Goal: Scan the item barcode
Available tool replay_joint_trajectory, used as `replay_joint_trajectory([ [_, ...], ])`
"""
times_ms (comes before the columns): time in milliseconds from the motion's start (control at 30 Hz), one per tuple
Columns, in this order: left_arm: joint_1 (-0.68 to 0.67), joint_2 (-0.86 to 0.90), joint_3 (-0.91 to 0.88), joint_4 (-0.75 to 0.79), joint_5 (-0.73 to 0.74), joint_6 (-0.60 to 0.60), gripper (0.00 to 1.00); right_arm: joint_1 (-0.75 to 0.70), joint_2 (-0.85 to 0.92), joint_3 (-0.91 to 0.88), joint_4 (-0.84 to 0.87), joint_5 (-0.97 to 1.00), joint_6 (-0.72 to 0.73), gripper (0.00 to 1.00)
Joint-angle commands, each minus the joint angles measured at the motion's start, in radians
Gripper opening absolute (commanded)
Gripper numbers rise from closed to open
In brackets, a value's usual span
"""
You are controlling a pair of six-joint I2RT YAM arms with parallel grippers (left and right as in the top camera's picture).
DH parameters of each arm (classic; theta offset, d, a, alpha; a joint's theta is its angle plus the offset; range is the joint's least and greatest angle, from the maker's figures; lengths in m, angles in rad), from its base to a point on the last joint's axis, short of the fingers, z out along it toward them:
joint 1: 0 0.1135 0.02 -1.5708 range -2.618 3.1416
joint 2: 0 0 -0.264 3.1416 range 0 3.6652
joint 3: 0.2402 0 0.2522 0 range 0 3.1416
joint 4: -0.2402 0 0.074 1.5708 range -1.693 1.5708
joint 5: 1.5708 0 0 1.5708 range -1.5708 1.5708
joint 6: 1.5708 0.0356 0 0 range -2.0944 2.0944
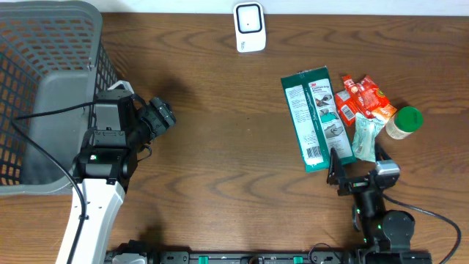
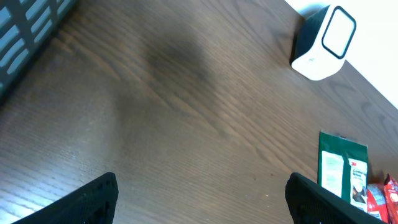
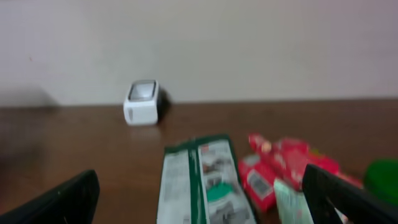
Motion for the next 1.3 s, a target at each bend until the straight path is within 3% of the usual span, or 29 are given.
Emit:
replay_joint_trajectory([
  [0,0.000,-0.001,0.009,-0.002,-0.017,0.006,0.87,-0.002,0.000,-0.002,-0.040,0.005,0.053,0.99],
  [767,-0.002,-0.004,0.009,-0.002,-0.017,0.006,0.87,-0.002,0.001,-0.002,-0.041,0.005,0.053,0.99],
  [1000,0.000,-0.199,0.009,-0.017,-0.055,0.006,0.87,-0.002,0.001,-0.002,-0.041,0.005,0.053,0.99],
  [1267,0.000,-0.625,0.009,-0.017,-0.058,0.007,0.87,-0.002,0.002,-0.002,-0.041,0.005,0.053,0.99],
])
